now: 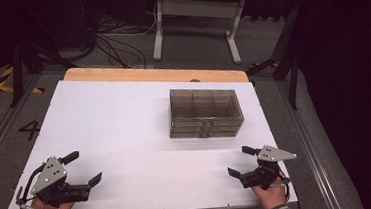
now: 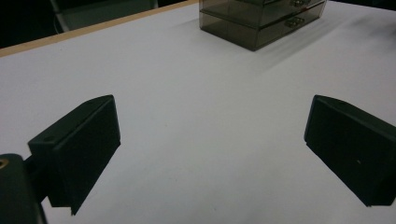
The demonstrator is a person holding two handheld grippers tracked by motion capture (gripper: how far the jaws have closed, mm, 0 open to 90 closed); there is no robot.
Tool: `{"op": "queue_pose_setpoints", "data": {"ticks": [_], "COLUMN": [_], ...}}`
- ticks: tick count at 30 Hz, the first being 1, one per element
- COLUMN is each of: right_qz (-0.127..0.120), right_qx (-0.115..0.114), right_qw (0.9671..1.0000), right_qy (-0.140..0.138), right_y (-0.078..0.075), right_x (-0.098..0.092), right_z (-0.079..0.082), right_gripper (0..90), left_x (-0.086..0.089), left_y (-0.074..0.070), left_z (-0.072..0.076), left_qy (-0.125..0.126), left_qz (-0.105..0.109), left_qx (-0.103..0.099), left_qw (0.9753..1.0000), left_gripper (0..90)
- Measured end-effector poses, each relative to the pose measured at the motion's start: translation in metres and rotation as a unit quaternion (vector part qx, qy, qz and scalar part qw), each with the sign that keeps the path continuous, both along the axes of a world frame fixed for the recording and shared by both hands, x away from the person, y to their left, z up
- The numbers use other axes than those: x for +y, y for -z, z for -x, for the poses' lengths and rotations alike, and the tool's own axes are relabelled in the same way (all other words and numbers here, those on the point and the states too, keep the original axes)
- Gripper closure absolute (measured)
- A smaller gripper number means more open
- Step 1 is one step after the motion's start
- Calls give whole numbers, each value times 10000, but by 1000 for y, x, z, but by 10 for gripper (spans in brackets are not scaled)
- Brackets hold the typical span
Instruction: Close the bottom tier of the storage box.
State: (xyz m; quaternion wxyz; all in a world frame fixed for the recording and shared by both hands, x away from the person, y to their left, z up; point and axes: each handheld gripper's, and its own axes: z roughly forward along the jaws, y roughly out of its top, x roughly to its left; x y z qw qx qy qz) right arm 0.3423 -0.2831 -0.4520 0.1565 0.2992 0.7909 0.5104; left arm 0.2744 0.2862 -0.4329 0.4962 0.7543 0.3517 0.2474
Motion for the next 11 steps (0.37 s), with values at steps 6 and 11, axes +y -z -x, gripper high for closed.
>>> {"op": "queue_pose_setpoints", "data": {"ticks": [6, 11], "right_qz": [3, 50], "right_qx": [-44, -61], "right_qw": [10000, 10000], "right_qy": [33, 51], "right_y": [-2, -3], "right_x": [-1, -1], "right_z": [1, 2], "right_gripper": [4, 6], "left_x": [0, 0], "left_y": [0, 0], "left_z": [0, 0], "left_qy": [-11, -16], "left_qz": [23, 31], "left_qx": [23, 29], "left_qw": [10000, 10000], "left_gripper": [42, 42]}}
